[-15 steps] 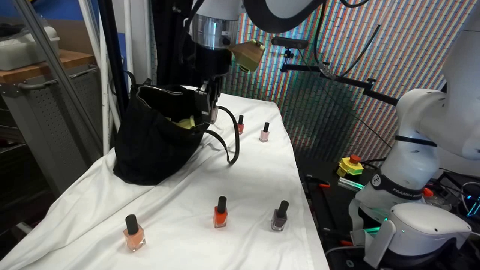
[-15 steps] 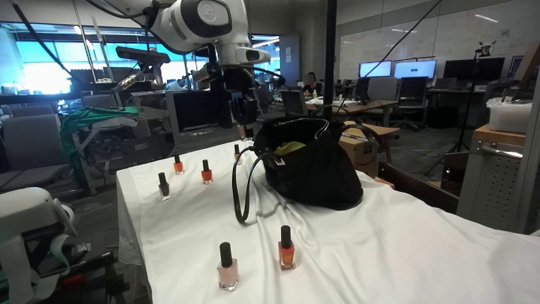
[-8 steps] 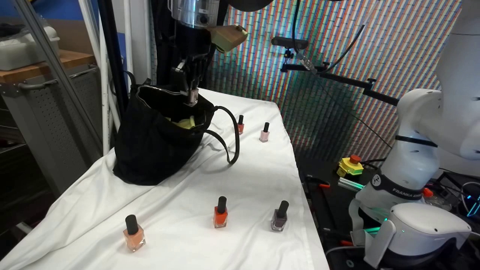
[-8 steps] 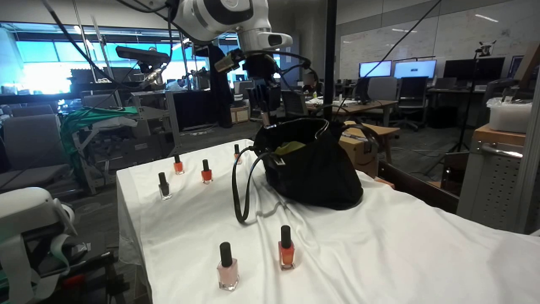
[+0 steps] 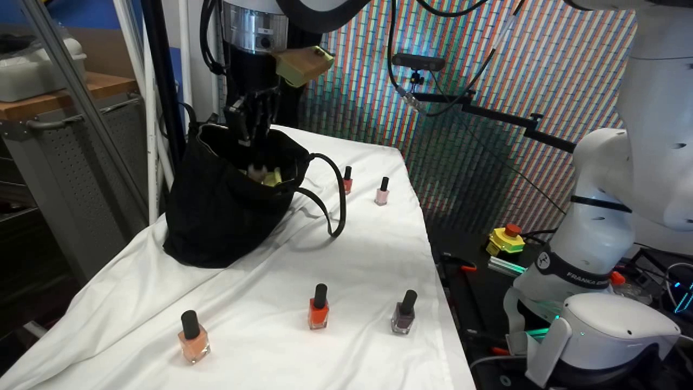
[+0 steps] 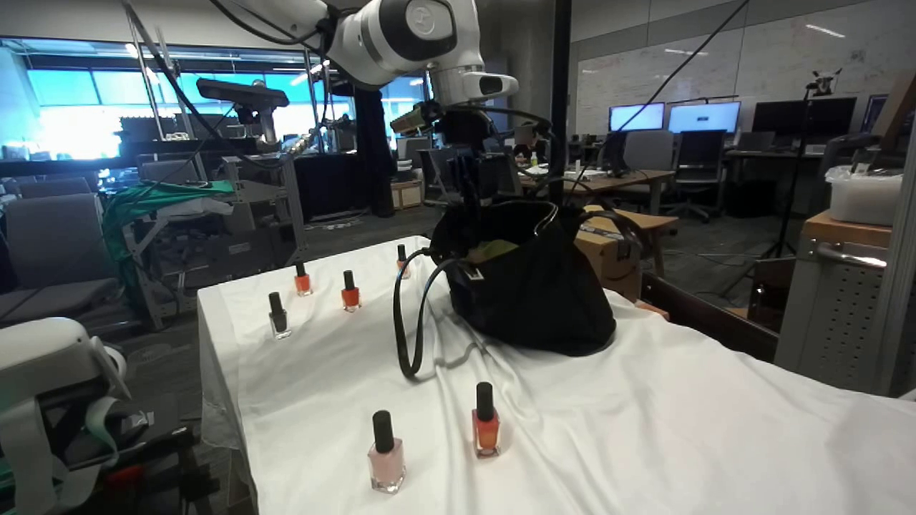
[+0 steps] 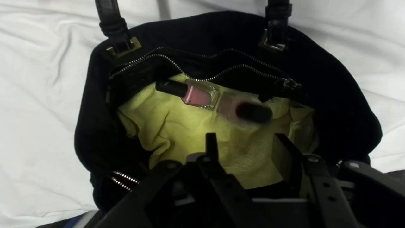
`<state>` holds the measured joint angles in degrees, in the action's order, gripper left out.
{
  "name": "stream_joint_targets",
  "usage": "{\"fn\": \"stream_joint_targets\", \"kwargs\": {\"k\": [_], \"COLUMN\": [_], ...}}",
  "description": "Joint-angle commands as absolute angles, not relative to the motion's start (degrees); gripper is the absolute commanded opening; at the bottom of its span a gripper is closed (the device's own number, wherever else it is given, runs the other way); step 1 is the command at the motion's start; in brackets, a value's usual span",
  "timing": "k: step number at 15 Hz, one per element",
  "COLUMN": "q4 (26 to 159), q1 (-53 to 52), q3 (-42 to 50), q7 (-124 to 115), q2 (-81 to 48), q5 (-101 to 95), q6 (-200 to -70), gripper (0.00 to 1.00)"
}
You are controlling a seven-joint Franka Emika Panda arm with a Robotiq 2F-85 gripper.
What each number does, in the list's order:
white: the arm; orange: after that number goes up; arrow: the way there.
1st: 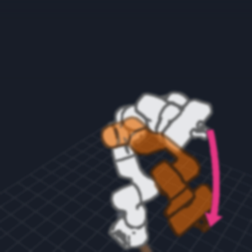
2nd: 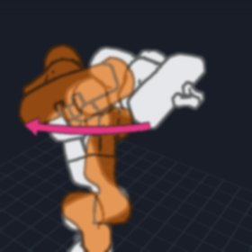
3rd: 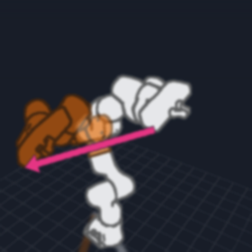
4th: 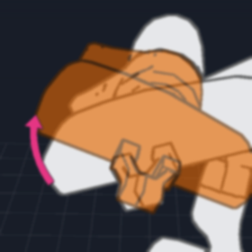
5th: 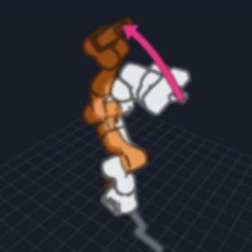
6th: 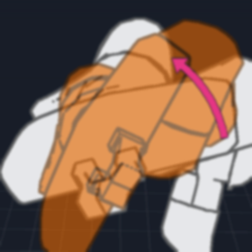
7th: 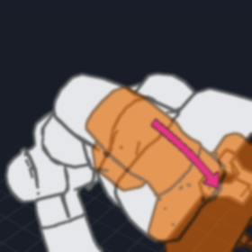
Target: Put all the nail polish bottles into the bag
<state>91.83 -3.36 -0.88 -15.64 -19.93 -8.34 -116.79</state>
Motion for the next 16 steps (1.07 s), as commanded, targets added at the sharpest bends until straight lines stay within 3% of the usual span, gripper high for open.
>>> {"fn": "stream_joint_targets", "kwargs": {"k": [1, 4, 16], "q4": [89.4, 90.2, 105.6], "q1": [-4.5, -4.9, -2.6], "q3": [-0.6, -0.8, -0.7], "q7": [-15.7, -16.1, -17.0], "q2": [-19.4, -17.8, 0.9], "q5": [-7.8, -7.2, -3.5], "q6": [-113.6, -112.6, -106.8], "gripper": [0.87, 1.0, 1.0]}}
